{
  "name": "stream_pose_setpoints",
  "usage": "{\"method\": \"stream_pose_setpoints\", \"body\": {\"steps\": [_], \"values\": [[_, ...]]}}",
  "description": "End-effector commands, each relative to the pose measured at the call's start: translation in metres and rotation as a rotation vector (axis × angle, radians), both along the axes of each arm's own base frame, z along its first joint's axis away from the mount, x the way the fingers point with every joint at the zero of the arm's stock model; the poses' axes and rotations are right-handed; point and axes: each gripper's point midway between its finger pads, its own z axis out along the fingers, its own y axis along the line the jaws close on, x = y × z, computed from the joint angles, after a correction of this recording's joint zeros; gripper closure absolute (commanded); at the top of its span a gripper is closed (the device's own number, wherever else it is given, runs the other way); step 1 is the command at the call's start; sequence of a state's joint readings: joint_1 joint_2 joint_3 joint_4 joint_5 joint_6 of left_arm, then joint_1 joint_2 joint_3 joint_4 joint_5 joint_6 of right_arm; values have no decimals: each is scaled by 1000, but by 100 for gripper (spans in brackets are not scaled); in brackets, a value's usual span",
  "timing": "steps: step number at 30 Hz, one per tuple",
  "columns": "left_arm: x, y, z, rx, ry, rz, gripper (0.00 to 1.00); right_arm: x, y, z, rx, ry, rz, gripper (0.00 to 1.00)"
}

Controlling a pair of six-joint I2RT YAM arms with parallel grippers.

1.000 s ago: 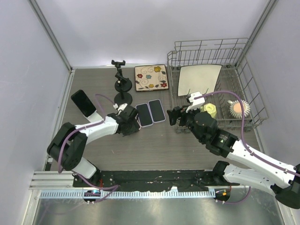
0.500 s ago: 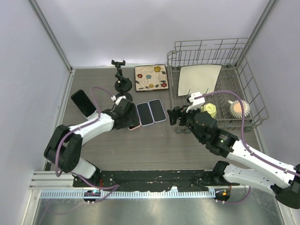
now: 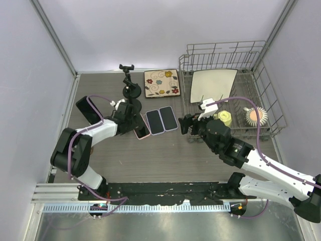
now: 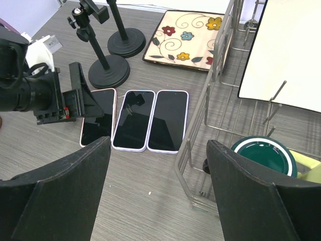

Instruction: Remove the phone from the phone stand

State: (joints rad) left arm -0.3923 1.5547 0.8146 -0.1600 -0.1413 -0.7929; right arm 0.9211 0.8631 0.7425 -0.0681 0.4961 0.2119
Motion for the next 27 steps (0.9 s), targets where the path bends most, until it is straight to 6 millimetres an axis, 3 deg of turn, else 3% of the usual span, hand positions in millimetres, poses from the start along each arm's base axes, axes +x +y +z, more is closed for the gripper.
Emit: {"method": "stream_pose_setpoints", "body": {"steps": [1, 6, 13, 18, 22, 23, 24, 26, 27], "values": [[34, -16, 15, -59, -82, -5, 0, 2, -2, 25, 40, -53, -16, 18], [35, -34, 2, -110, -22, -54, 0, 3, 0, 25, 36, -51, -13, 18], [38, -57, 18, -161, -48, -124, 0, 4, 0, 24, 31, -50, -17, 18], [35, -54, 31, -164, -66, -114, 0, 4, 1, 24, 31, -48, -13, 18], [33, -24, 58, -65, -117, -15, 0, 4, -1, 26, 34, -54, -18, 18], [28, -7, 60, 3, -111, 34, 0, 4, -1, 26, 32, -54, -18, 18], [27, 4, 82, 22, -162, 66, 0, 4, -2, 26, 34, -56, -23, 18], [16, 25, 100, 95, -176, 119, 0, 4, -3, 26, 33, -56, -24, 18], [14, 46, 122, 150, -235, 190, 0, 4, -3, 27, 35, -57, -24, 18]]}}
